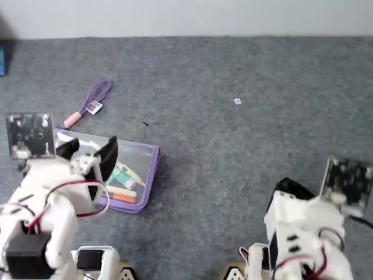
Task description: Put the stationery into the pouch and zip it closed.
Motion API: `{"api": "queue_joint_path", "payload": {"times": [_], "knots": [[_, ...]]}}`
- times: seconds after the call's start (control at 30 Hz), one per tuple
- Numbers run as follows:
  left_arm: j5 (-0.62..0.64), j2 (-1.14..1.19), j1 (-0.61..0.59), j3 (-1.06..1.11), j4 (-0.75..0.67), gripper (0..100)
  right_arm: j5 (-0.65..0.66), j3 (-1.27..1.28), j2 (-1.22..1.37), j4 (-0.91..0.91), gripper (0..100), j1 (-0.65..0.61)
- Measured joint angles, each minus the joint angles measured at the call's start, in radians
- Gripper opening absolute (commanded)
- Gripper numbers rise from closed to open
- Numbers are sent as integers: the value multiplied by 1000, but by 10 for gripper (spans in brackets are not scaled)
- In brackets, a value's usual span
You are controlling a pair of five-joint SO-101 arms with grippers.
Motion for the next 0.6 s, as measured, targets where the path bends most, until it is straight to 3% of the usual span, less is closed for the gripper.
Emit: {"api": "queue_joint_path", "payload": {"times": [0.13, 0.27, 0.43, 0.6], "knots": [[0, -178, -5, 129, -18, 158, 34, 69, -167, 0, 8, -2], [0, -374, -3, 287, -124, 19, 66, 172, -331, -29, 8, 0], [0, -594, -5, 514, -276, 14, 71, 285, -350, -95, 9, -2], [0, -601, -5, 660, -345, 14, 71, 453, -350, -178, 9, -2]]}}
